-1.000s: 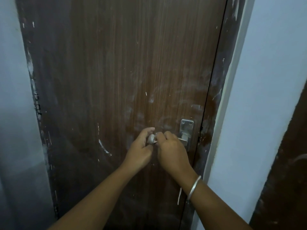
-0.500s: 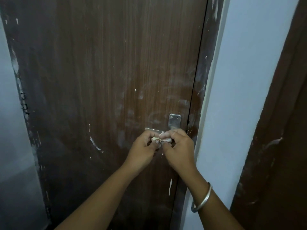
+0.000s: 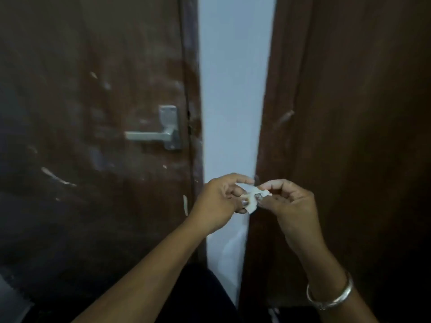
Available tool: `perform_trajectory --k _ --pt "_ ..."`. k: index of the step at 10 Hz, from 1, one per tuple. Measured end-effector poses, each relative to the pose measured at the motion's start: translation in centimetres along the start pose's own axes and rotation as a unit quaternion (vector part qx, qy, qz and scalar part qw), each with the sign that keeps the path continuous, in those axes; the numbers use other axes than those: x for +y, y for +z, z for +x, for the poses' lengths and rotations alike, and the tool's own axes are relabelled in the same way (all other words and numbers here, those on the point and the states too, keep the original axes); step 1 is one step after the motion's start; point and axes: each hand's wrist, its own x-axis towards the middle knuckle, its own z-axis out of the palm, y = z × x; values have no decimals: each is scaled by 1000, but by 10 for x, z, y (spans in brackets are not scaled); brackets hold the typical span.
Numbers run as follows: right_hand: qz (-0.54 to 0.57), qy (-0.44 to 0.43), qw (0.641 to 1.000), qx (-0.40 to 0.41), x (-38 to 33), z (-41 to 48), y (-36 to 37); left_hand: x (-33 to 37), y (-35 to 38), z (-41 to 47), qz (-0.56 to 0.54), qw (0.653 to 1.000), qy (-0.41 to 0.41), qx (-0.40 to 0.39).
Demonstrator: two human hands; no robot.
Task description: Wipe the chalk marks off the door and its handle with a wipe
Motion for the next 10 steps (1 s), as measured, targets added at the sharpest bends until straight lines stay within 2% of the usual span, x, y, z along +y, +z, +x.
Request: perform_trajectory --k 2,3,4,5,6,7,8,9,10 --pt "-139 83 981 109 32 -104 -116 -52 130 -25 58 980 -49 -183" --pt "-207 145 952 175 52 -161 -162 -82 192 -50 94 960 -90 -248" --pt "-295 195 915 195 70 -210 -192 -113 244 -81 140 929 -110 -324" --pt "-444 204 863 128 91 -250 -211 -138 274 -105 209 873 -138 -419" --pt "-509 283 812 29 114 -278 -222 -156 286 -118 241 789 -219 -521" --pt "-508 387 766 -71 132 -292 -226 -162 284 -128 235 737 -250 -583" --pt "-491 376 784 -50 136 -289 -227 -166 275 -128 252 742 -244 -572" --pt "-468 364 803 -67 137 -272 -223 -164 263 -120 288 752 -225 -548" --pt "-449 314 830 -105 139 -247 -204 -161 253 -110 303 777 -191 -518"
